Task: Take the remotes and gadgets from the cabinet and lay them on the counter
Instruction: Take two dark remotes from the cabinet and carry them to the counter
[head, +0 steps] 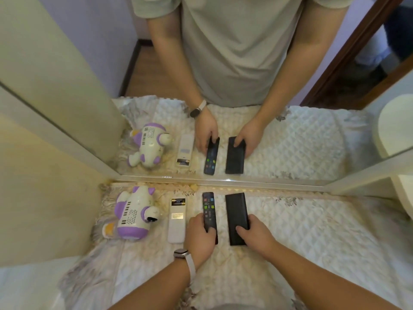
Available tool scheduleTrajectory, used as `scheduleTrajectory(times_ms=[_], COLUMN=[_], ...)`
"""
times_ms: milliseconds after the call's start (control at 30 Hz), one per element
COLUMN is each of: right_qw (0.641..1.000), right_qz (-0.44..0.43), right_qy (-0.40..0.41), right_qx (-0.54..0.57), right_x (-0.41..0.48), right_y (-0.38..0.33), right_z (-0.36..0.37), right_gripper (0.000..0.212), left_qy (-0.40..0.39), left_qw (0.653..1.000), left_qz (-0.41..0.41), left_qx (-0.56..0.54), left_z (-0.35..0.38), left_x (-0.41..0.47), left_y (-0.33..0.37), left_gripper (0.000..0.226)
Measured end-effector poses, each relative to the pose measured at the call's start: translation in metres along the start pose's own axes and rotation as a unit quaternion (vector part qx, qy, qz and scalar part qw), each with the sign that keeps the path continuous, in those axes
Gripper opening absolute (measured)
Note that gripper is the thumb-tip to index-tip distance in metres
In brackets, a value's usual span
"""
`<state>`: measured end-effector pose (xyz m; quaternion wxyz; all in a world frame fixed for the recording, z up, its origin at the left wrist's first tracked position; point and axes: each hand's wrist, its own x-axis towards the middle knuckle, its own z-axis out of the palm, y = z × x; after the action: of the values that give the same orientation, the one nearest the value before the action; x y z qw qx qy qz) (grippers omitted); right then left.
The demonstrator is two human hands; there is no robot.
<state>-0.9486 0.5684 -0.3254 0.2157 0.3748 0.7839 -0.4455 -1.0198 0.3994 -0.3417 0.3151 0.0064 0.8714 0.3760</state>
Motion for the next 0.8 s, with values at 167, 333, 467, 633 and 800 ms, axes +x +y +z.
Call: scheduleTrajectory(times_ms=[167,333,467,633,800], right_qw=[0.998,0.991,0.963,0.899,0.832], right_qz=[-0.035,-0.093,-0.205,-0.352,-0.476], right_qy=[-0.013,-0.030,-0.020,-0.003,0.003], right_qx=[-0.059,-0.092,-0.175,-0.261,-0.286], right_x=[-0.013,-0.030,-0.047,-0.063,-0.089], right_y=[0.014,0.027,0.030,0.014,-0.016], right_z=[-0.017,-0.039,-0.061,-0.083,-0.076], right_gripper=[0.035,0.048,0.051,0.051,0.048], left_qy=[0.011,0.060,0.104,0.171,0.265], left_qw=[1.000,0.994,0.981,0.958,0.927], left_qz=[0.019,0.035,0.070,0.076,0.073], left_qx=[0.022,0.080,0.148,0.218,0.255], left_z=[-0.014,-0.011,-0.008,-0.010,-0.024], left_x=[-0.036,-0.077,-0.112,-0.155,-0.208], left_y=[0.028,0.042,0.048,0.050,0.044], left_gripper=[0.029,0.034,0.036,0.054,0.060])
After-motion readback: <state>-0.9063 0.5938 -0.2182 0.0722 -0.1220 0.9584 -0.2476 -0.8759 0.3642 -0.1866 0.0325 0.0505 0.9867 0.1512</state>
